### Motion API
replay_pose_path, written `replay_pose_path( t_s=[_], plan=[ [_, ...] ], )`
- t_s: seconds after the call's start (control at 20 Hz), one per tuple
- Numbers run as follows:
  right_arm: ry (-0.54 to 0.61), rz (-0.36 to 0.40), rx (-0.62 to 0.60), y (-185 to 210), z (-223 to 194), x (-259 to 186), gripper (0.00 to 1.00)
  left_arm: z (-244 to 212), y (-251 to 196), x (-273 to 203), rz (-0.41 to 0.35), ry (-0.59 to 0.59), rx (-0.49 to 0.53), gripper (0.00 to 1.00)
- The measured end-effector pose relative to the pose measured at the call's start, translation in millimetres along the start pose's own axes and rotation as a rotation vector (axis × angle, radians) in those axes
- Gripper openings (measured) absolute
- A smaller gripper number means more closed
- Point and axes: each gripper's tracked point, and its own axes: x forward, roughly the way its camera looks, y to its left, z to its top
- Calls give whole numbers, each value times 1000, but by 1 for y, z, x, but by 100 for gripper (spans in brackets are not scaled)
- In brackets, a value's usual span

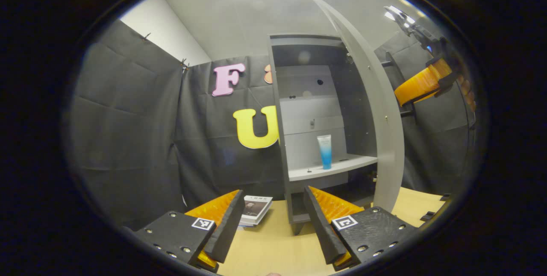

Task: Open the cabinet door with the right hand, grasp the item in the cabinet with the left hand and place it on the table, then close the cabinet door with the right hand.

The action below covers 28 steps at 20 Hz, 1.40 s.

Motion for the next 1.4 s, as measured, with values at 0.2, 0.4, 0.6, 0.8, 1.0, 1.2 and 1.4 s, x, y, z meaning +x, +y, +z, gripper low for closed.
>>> replay_pose_path(
  t_s=[0.2,0.4,0.6,0.8,1.0,1.2,1.4],
  plan=[
    [-14,-28,21,-8,0,-12,12,1,-25,8,-44,-3,-4,84],
    [-14,-70,40,-18,-1,-27,11,2,-51,11,-90,-1,-9,84],
    [-31,-134,46,-34,0,-34,11,4,-75,10,-127,-5,-4,84],
    [-41,-207,42,-55,-1,-44,9,5,-95,12,-155,-6,-13,84],
    [-57,-266,52,-72,-1,-52,9,4,-112,12,-169,3,-21,84],
    [-72,-330,54,-94,0,-58,8,4,-123,12,-168,8,-22,84],
    [-88,-363,92,-109,-2,-66,7,4,-133,13,-153,11,-16,84]
  ],
)
